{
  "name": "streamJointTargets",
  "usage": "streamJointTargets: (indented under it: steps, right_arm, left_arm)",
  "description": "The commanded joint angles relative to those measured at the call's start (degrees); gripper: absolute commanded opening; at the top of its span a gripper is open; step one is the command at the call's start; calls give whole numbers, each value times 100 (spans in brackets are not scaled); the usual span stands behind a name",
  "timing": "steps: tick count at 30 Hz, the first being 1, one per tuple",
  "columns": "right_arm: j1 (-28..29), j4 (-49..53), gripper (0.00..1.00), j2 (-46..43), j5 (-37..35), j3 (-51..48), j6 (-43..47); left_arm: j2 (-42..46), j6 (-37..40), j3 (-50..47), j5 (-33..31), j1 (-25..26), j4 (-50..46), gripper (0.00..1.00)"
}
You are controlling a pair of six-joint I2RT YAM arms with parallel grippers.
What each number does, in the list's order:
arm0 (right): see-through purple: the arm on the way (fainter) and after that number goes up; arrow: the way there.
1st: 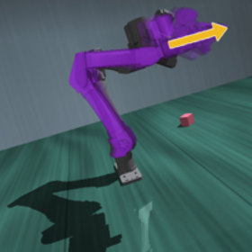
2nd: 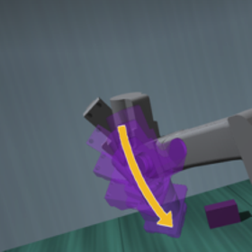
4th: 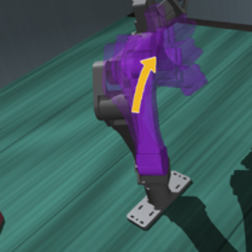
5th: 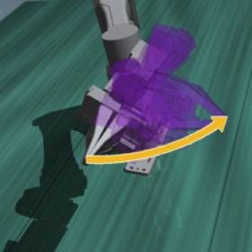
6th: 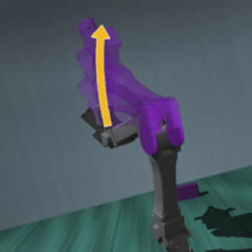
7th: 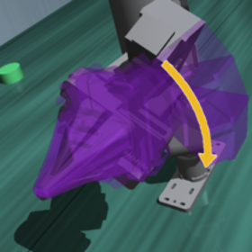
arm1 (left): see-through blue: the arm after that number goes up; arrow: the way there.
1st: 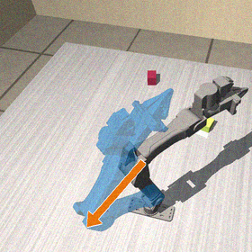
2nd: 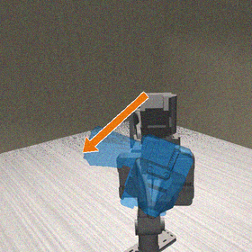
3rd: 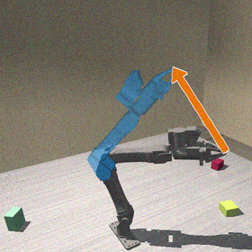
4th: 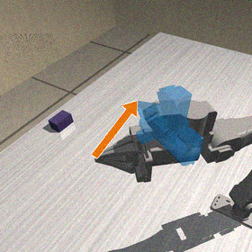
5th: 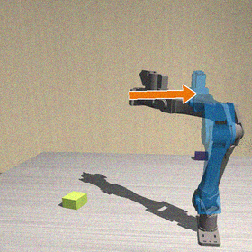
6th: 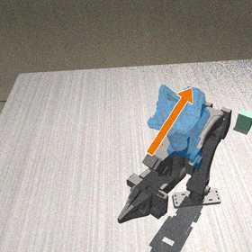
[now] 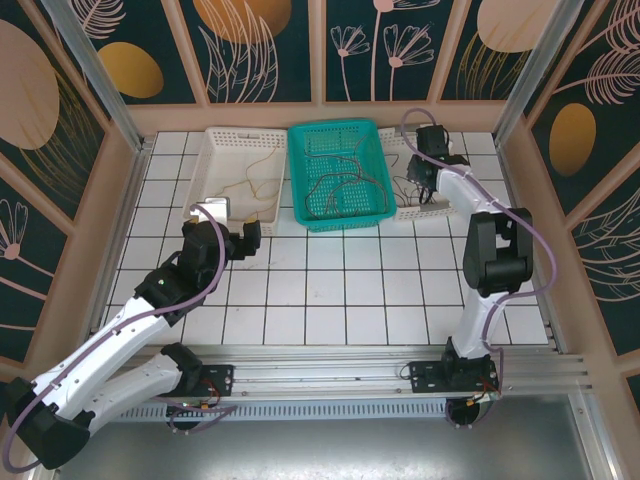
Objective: Untangle the cables
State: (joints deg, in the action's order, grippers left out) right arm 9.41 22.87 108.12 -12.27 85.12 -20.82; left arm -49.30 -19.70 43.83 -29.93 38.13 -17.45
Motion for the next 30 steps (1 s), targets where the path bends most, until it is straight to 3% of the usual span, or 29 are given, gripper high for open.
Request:
streamJointTargets:
  steps: [1,5,11,16,20,24,28,30]
  right_arm:
    - [-2,-5,42,-451,256,105,-4]
    - [48,-1,62,-949,217,56,68]
    - [52,-219,72,-1880,-5,-521,87]
    - [46,-723,78,-2803,56,-1592,92]
    - [46,-1739,99,-3875,-29,-3089,247]
    - [43,-3151,99,-4878,-374,-4688,417]
    - [-20,-4252,99,-5245,-755,-5744,206]
    - [-138,-4218,99,-5087,-1301,-5896,-541]
  left_arm:
    - [-8,81,143,83,-25,-39,98]
    - [-36,79,147,92,-26,-39,98]
    - [-3,55,126,22,-25,-22,98]
    - [34,0,44,31,-27,62,98]
    - [82,-183,-50,-59,-27,175,98]
    - [220,-339,-327,-423,-31,482,99]
    - [485,-429,-840,-628,-32,1010,99]
    - [530,-482,-1117,-875,-32,1224,99]
